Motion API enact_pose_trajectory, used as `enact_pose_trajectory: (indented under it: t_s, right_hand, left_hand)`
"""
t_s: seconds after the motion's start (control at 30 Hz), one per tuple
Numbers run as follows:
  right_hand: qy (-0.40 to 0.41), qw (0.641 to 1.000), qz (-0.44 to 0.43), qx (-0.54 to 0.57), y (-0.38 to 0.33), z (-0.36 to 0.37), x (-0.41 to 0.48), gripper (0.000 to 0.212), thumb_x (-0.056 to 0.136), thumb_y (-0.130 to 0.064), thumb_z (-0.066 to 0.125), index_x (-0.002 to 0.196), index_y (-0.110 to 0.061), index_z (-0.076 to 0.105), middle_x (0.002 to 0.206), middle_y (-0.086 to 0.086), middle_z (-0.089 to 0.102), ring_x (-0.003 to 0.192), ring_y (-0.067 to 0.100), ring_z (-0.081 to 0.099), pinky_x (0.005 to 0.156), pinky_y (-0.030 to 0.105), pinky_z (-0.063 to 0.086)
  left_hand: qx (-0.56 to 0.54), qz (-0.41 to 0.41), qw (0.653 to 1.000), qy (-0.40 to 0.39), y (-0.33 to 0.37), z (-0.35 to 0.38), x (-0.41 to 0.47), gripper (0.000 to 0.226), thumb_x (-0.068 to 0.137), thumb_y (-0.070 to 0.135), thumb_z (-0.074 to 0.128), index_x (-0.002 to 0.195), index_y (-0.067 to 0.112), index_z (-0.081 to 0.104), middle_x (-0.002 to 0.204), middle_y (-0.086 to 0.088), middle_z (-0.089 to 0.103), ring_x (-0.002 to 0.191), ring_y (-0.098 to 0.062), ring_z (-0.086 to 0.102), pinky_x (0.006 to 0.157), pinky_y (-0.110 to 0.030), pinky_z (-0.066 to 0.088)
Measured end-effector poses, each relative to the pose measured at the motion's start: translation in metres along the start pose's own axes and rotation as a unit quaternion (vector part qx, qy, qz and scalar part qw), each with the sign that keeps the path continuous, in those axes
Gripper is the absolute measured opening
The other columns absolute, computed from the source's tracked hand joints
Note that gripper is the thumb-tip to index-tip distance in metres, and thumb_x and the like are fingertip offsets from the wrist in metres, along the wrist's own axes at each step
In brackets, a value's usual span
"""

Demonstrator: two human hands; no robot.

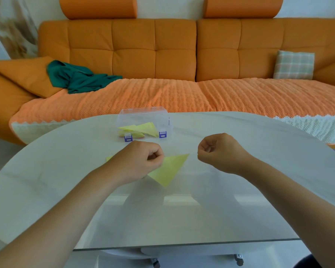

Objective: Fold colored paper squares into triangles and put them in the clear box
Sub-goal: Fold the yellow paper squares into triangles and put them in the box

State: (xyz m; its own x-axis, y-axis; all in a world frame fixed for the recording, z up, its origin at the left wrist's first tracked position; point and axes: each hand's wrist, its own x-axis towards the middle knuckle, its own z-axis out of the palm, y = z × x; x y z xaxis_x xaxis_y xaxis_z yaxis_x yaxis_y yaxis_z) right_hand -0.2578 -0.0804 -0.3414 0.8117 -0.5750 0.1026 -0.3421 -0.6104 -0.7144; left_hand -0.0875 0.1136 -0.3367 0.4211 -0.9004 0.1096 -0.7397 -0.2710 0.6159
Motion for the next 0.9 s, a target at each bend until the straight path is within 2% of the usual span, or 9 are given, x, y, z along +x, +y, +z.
enact_pose_trajectory:
  t_s: [0.07, 0.17, 0.3, 0.43, 0.57, 0.7, 0.8, 0.9]
  right_hand:
    - [0.013, 0.999, -0.024, 0.026, -0.003, 0.003, 0.000, 0.013, 0.081, -0.024, 0.066, 0.070, -0.030, 0.070, 0.069, -0.017, 0.068, 0.060, 0.002, 0.060, 0.053, 0.013, 0.047]
    - [-0.029, 0.996, -0.076, 0.031, -0.013, 0.013, -0.003, 0.006, 0.085, -0.029, 0.071, 0.087, -0.032, 0.076, 0.084, -0.021, 0.073, 0.080, 0.000, 0.066, 0.072, 0.009, 0.047]
    - [-0.055, 0.995, -0.079, 0.018, -0.019, 0.024, -0.007, 0.012, 0.087, -0.030, 0.071, 0.075, -0.033, 0.074, 0.078, -0.018, 0.072, 0.077, 0.005, 0.066, 0.080, 0.030, 0.055]
    - [-0.062, 0.994, -0.087, 0.009, -0.022, 0.028, -0.009, 0.012, 0.088, -0.034, 0.070, 0.077, -0.033, 0.074, 0.077, -0.019, 0.071, 0.079, 0.001, 0.064, 0.079, 0.026, 0.054]
    - [-0.049, 0.996, -0.066, 0.019, -0.023, 0.027, -0.007, 0.014, 0.087, -0.032, 0.071, 0.073, -0.033, 0.073, 0.075, -0.019, 0.071, 0.074, 0.001, 0.064, 0.075, 0.027, 0.055]
    - [-0.040, 0.997, -0.050, 0.032, -0.019, 0.018, -0.003, 0.017, 0.087, -0.025, 0.072, 0.071, -0.029, 0.074, 0.072, -0.009, 0.072, 0.070, 0.013, 0.066, 0.070, 0.031, 0.055]
    - [-0.039, 0.998, -0.029, 0.043, -0.015, 0.012, -0.001, 0.017, 0.089, -0.023, 0.072, 0.072, -0.028, 0.074, 0.066, -0.012, 0.070, 0.062, 0.004, 0.064, 0.061, 0.017, 0.051]
    - [-0.024, 0.999, -0.005, 0.048, -0.012, 0.009, 0.002, 0.015, 0.090, -0.023, 0.072, 0.075, -0.023, 0.076, 0.065, -0.003, 0.070, 0.057, 0.000, 0.059, 0.053, 0.016, 0.046]
  left_hand:
    - [-0.006, 0.007, 1.000, 0.002, 0.003, 0.003, -0.001, 0.020, 0.091, 0.022, 0.060, 0.071, 0.023, 0.063, 0.069, 0.010, 0.064, 0.055, 0.000, 0.050, 0.059, -0.026, 0.047]
    - [-0.012, 0.017, 1.000, 0.003, 0.008, 0.008, -0.001, 0.019, 0.090, 0.024, 0.059, 0.072, 0.027, 0.065, 0.073, 0.013, 0.066, 0.066, -0.004, 0.058, 0.068, -0.032, 0.050]
    - [-0.003, 0.013, 1.000, 0.021, 0.012, 0.012, 0.001, 0.015, 0.089, 0.029, 0.060, 0.077, 0.032, 0.068, 0.078, 0.016, 0.068, 0.073, -0.005, 0.062, 0.072, -0.034, 0.053]
    - [0.011, 0.018, 0.999, 0.029, 0.016, 0.016, 0.003, 0.011, 0.087, 0.033, 0.063, 0.081, 0.037, 0.072, 0.076, 0.019, 0.069, 0.068, -0.001, 0.062, 0.070, -0.033, 0.055]
    - [0.021, 0.020, 0.999, 0.033, 0.015, 0.013, 0.005, 0.010, 0.085, 0.031, 0.066, 0.078, 0.030, 0.073, 0.074, 0.016, 0.071, 0.073, -0.003, 0.066, 0.072, -0.036, 0.057]
    - [0.035, 0.026, 0.999, 0.010, 0.008, 0.005, 0.004, 0.014, 0.087, 0.026, 0.063, 0.077, 0.028, 0.071, 0.072, 0.010, 0.070, 0.058, -0.002, 0.062, 0.060, -0.032, 0.055]
    - [0.041, 0.012, 0.999, -0.010, -0.001, -0.005, 0.004, 0.018, 0.090, 0.025, 0.058, 0.076, 0.028, 0.069, 0.072, 0.010, 0.070, 0.063, -0.012, 0.068, 0.061, -0.034, 0.056]
    - [0.076, 0.012, 0.997, -0.019, -0.010, -0.014, 0.003, 0.022, 0.093, 0.023, 0.056, 0.074, 0.027, 0.065, 0.073, 0.024, 0.070, 0.068, -0.003, 0.068, 0.067, -0.032, 0.054]
